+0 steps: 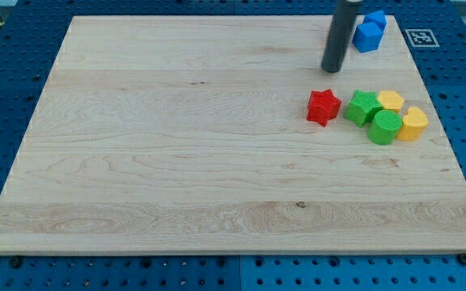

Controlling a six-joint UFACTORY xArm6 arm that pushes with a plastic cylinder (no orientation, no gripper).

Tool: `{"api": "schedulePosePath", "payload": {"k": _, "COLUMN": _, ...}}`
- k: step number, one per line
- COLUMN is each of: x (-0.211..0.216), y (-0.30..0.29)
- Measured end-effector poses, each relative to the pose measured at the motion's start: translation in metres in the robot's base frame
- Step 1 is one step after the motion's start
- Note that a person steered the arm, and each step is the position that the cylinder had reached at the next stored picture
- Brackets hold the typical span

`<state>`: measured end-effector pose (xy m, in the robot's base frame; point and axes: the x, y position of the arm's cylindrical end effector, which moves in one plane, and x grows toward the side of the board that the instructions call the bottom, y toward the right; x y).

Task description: Place your hand in between the yellow blocks

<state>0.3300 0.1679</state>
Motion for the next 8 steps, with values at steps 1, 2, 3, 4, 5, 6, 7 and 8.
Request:
{"api": "schedulePosePath", "payload": {"k": 1, "x": 0.014, "y": 0.061}}
{"api": "schedulePosePath", "payload": {"k": 2, "x": 0.013, "y": 0.134}}
{"api": "schedulePosePath", "payload": {"k": 3, "x": 0.031, "y": 0.14}}
{"api": "schedulePosePath", "payload": {"k": 4, "x": 0.042, "y": 0.149}}
{"api": "schedulePosePath", "payload": {"k": 5, "x": 0.06, "y": 0.169}}
{"api": "schedulePosePath", "payload": {"k": 6, "x": 0.077, "y": 0.17}}
{"api": "schedulePosePath", "payload": {"k": 7, "x": 0.097, "y": 0.164}}
{"api": "schedulePosePath", "payload": {"k": 8, "x": 0.111, "y": 0.144}}
